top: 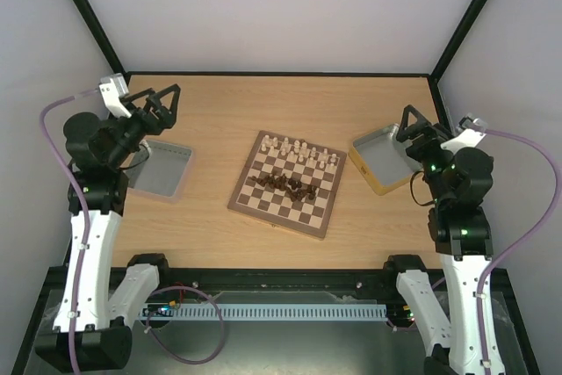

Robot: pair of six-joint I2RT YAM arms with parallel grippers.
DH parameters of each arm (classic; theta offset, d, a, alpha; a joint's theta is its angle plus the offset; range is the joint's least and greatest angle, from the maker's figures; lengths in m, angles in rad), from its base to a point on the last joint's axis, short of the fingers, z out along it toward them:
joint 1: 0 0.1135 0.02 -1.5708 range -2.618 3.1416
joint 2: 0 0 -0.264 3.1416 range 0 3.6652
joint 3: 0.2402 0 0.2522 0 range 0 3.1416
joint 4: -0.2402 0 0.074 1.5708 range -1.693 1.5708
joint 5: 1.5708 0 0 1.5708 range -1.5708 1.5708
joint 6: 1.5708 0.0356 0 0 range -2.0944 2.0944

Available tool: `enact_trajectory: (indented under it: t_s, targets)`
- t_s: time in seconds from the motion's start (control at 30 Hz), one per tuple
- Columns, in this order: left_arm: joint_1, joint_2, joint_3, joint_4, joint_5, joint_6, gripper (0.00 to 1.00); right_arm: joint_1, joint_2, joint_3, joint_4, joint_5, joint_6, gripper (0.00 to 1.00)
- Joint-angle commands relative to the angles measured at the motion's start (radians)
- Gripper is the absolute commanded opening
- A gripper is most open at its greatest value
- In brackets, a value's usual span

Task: Set up the chess pieces on the board
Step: Move the chessboard to the center of the board.

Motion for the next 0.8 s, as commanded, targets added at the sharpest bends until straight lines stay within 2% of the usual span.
enact_trajectory:
  t_s: [0.0, 0.13, 0.27, 0.4, 0.5, 0.6, 0.77]
  targets:
    - [0.008, -0.058, -0.023, 0.030, 0.002, -0.040, 1.00, -0.008, -0.006, -0.022, -0.043, -0.109, 0.015, 0.98]
    - [0.009, -0.092, -0.069, 0.021, -0.068, -0.035, 1.00, -0.008, 0.027, -0.044, -0.115, -0.204, -0.006, 0.98]
    - [0.006, -0.084, -0.128, 0.074, 0.061, -0.021, 1.00, -0.009, 0.090, -0.110, -0.165, -0.346, -0.007, 0.88]
    - [-0.056, -0.037, -0.204, 0.136, 0.178, 0.004, 1.00, -0.007, 0.117, -0.213, -0.166, -0.397, 0.010, 0.85]
    - [-0.155, 0.048, -0.204, 0.073, 0.129, 0.041, 1.00, 0.019, 0.122, -0.302, -0.138, -0.415, 0.030, 0.84]
    - [-0.250, 0.122, -0.210, 0.051, 0.022, 0.044, 1.00, 0.094, 0.130, -0.366, -0.128, -0.356, 0.073, 0.84]
    - [-0.327, 0.241, -0.207, 0.018, -0.090, -0.019, 1.00, 0.179, 0.161, -0.447, -0.111, -0.285, 0.113, 0.79]
